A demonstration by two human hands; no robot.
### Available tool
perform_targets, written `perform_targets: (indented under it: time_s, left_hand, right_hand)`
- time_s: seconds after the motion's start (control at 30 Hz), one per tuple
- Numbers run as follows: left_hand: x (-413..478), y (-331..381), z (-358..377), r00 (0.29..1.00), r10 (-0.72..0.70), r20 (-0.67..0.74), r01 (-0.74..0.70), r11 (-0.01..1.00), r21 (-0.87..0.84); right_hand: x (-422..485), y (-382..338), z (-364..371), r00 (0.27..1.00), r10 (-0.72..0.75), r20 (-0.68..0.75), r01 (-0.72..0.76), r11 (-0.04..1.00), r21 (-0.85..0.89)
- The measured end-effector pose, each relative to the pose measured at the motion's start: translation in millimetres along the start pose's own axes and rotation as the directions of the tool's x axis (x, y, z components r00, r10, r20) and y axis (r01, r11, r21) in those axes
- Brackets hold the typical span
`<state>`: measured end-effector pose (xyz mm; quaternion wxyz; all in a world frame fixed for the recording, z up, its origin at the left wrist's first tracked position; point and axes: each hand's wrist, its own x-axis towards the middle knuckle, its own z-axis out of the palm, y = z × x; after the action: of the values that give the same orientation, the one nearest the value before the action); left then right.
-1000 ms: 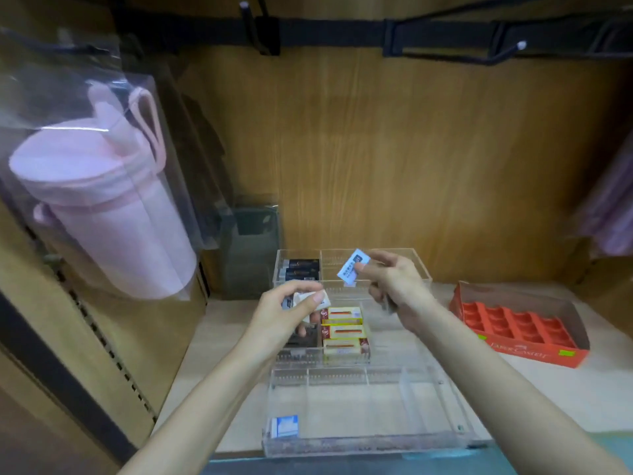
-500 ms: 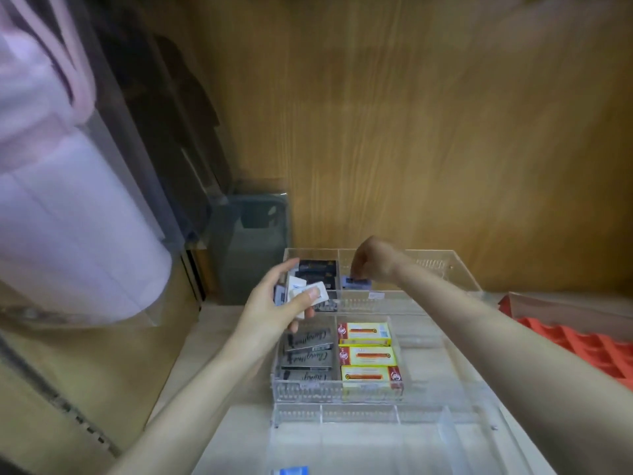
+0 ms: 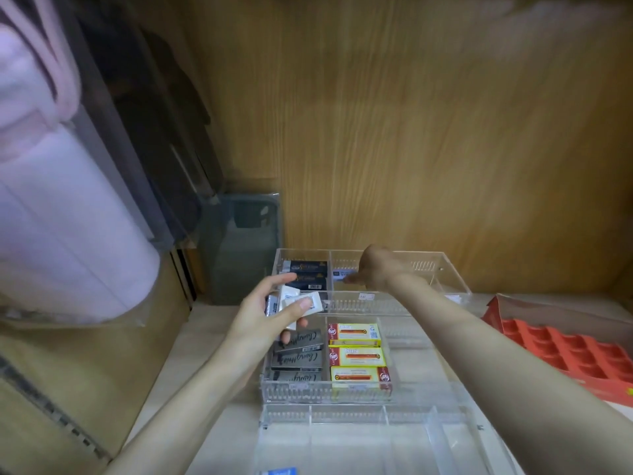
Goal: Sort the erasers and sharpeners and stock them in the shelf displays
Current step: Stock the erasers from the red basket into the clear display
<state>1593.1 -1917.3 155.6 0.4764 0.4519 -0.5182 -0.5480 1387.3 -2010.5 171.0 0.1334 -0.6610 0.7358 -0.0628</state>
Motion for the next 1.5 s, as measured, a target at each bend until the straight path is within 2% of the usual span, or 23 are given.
perform_targets:
  time_s: [0.1, 0.17, 0.23, 0.3, 0.43, 0.53, 0.63, 0.77, 0.93, 1.2, 1.33, 1.37, 1.4, 1.43, 1.47, 1.5]
  left_hand:
    - [-2, 1, -1, 1.0, -0.003, 0.0, 0.003, 1.0, 0.001]
    - [-5, 4, 0, 1.0, 0.001, 0.005, -0.001, 1.0, -0.002]
    - [-8, 8, 1, 1.0, 0.009, 0.006, -0.009, 1.0, -0.006]
    - [-11, 15, 4, 1.0, 0.021, 0.006, -0.021, 1.0, -0.009]
    - [-19, 32, 8, 0.999, 0.046, 0.013, -0.046, 0.999, 0.019]
    - [-25, 43, 11, 0.998, 0.054, 0.029, -0.056, 0.997, 0.061]
    - [-28, 49, 11, 0.997, 0.072, 0.023, -0.074, 0.991, 0.112]
    - [-29, 52, 6, 0.997, 0.081, 0.005, -0.081, 0.987, 0.137]
    - [-22, 48, 6, 0.996, 0.084, -0.001, -0.083, 0.984, 0.156]
    - [-15, 36, 8, 0.997, 0.073, -0.024, -0.069, 0.988, 0.141]
    - [-14, 31, 10, 0.998, 0.052, -0.024, -0.049, 0.992, 0.121]
    - [-14, 30, 11, 0.998, 0.052, -0.024, -0.049, 0.992, 0.116]
    - [-14, 30, 11, 0.998, 0.054, -0.024, -0.051, 0.992, 0.114]
    - [-14, 30, 10, 0.998, 0.058, -0.025, -0.055, 0.992, 0.113]
    - [-14, 30, 10, 0.998, 0.062, -0.026, -0.059, 0.991, 0.116]
    - [-13, 30, 9, 0.997, 0.066, -0.029, -0.062, 0.99, 0.123]
  right_hand:
    - [-8, -1, -8, 0.998, -0.047, 0.03, 0.045, 0.997, 0.062]
    - [-20, 3, -19, 0.992, -0.126, 0.027, 0.115, 0.962, 0.246]
    - [-37, 10, -31, 0.984, -0.176, -0.011, 0.158, 0.848, 0.506]
    - [-54, 16, -39, 0.976, -0.198, -0.095, 0.21, 0.717, 0.665]
    - [-87, 20, -49, 0.952, -0.214, -0.218, 0.3, 0.53, 0.793]
    - [-102, 22, -48, 0.925, -0.184, -0.332, 0.38, 0.465, 0.8]
    - [-104, 23, -45, 0.927, -0.111, -0.358, 0.362, 0.514, 0.778]
    - [-99, 22, -41, 0.925, -0.08, -0.372, 0.325, 0.677, 0.66]
    - [-90, 26, -28, 0.944, -0.048, -0.327, 0.294, 0.57, 0.767]
    - [-83, 37, -19, 0.939, -0.06, -0.338, 0.318, 0.523, 0.791]
    - [-78, 39, -20, 0.943, 0.031, -0.331, 0.267, 0.527, 0.807]
    - [-76, 39, -22, 0.938, 0.057, -0.341, 0.246, 0.582, 0.775]
    - [-74, 40, -25, 0.93, 0.06, -0.363, 0.224, 0.69, 0.689]
    - [-68, 43, -26, 0.921, 0.027, -0.388, 0.2, 0.824, 0.53]
    - [-63, 44, -28, 0.921, -0.023, -0.389, 0.175, 0.916, 0.361]
    - [-58, 44, -28, 0.928, -0.061, -0.368, 0.152, 0.963, 0.224]
